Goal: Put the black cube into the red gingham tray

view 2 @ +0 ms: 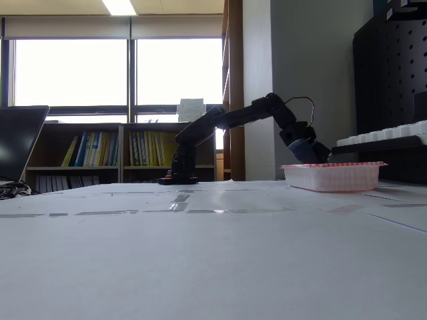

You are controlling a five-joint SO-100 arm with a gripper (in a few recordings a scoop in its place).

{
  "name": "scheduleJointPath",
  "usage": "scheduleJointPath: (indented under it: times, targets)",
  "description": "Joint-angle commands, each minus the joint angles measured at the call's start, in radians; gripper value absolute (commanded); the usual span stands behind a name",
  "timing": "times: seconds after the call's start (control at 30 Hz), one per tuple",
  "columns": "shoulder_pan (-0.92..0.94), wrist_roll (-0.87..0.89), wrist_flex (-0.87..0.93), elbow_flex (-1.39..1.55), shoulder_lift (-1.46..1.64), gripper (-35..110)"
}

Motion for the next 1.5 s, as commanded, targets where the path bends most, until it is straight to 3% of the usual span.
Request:
scheduleJointPath:
  times: [0.0,0.4,0.6,0.77,0.93,1.2,1.37,1.47]
  targets:
    - [-0.023,-0.008,0.023,0.127,-0.037,20]
    - [-0.012,0.018,0.026,0.129,-0.135,35]
    - [0.034,-0.060,-0.091,-0.020,-0.471,35]
    - [0.155,-0.034,-0.267,-0.589,-0.997,31]
    - [0.364,0.029,-0.446,-1.367,-1.545,0]
    - [0.716,0.158,-0.620,-2.312,-2.212,0]
    - [0.828,0.233,-0.601,-2.718,-2.537,0]
    - [0.887,0.250,-0.364,-2.800,-2.666,0]
